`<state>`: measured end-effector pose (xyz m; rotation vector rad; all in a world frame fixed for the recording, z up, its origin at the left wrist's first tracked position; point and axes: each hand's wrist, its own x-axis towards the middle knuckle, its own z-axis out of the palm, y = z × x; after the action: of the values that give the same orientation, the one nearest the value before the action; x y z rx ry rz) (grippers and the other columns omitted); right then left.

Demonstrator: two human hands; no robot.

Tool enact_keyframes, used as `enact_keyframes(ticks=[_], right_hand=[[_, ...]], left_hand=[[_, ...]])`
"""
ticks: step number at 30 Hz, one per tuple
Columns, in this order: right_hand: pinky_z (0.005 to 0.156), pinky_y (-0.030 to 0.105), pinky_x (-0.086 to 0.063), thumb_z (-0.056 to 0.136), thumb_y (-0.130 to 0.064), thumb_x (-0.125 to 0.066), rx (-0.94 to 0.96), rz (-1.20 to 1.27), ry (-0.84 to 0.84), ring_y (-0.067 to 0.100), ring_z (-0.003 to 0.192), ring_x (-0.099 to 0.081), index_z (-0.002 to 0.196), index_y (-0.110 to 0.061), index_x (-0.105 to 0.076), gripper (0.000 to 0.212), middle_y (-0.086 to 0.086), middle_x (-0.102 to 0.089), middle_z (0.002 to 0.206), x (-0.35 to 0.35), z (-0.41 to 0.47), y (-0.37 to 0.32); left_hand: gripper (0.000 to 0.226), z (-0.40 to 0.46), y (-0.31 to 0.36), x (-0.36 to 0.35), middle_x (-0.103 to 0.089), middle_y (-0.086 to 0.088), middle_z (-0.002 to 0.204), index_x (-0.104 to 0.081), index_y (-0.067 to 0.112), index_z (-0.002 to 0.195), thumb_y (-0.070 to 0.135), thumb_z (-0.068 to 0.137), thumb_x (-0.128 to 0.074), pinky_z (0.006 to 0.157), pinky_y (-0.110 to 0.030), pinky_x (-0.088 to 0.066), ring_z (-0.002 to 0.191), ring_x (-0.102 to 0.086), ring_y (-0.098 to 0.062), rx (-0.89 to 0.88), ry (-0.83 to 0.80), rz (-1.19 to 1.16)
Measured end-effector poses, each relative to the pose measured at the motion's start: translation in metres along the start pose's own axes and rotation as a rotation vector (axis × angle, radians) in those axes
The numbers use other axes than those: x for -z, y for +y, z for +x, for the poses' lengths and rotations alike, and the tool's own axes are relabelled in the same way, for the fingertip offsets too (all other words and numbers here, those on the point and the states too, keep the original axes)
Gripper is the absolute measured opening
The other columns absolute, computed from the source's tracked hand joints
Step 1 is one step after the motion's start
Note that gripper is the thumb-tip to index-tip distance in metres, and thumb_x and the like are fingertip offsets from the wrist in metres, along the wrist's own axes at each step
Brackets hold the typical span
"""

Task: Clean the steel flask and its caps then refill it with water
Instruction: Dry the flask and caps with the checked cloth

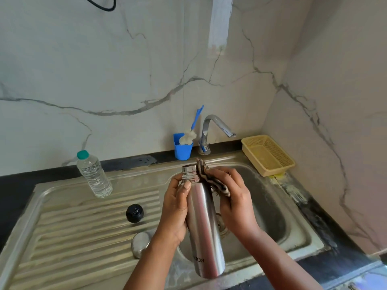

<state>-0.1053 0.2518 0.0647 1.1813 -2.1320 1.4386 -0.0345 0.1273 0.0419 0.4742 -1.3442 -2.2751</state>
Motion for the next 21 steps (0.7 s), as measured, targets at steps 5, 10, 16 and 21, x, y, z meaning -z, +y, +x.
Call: enact_keyframes(ticks=[5,10,16,21], right_hand=[[0.091,0.039,-0.052,0.090,-0.014,-0.046,0.038,-0.002,-0.006,0.024,0.114,-0.055,0.124,-0.027,-0.059,0.038,-0.005,-0.050,0.125,0.007,-0.005,0.003],[0.087,0.041,-0.053,0.099,-0.033,-0.054,0.034,0.054,0.014,0.027,0.114,-0.054,0.121,-0.027,-0.060,0.023,-0.002,-0.049,0.127,0.011,-0.002,0.015],[0.090,0.037,-0.053,0.079,0.017,-0.048,0.004,0.181,0.001,0.019,0.112,-0.059,0.115,-0.015,-0.064,0.051,0.001,-0.057,0.120,0.023,0.021,0.028],[0.095,0.028,-0.044,0.101,-0.020,-0.051,0.204,0.001,-0.023,0.024,0.113,-0.053,0.120,-0.019,-0.064,0.023,0.002,-0.054,0.127,0.029,0.016,0.028]], left_hand=[[0.060,0.007,0.005,-0.008,-0.066,-0.016,0.123,-0.062,0.018,0.124,0.063,0.086,-0.060,0.106,-0.052,-0.045,0.122,-0.058,-0.037,-0.019,-0.163,0.228],[0.102,0.021,0.011,-0.008,-0.055,-0.005,0.142,-0.027,0.029,0.153,0.039,0.070,-0.086,0.111,-0.046,-0.041,0.133,-0.051,-0.023,-0.024,-0.393,0.382],[0.091,0.030,0.004,-0.021,-0.066,0.001,0.119,-0.037,0.027,0.131,0.001,0.060,-0.087,0.088,-0.039,-0.055,0.111,-0.066,-0.022,-0.095,-0.243,0.386],[0.083,0.030,-0.003,-0.030,-0.071,-0.004,0.107,-0.041,0.015,0.114,-0.002,0.047,-0.087,0.080,-0.034,-0.056,0.101,-0.068,-0.022,-0.044,-0.161,0.192]])
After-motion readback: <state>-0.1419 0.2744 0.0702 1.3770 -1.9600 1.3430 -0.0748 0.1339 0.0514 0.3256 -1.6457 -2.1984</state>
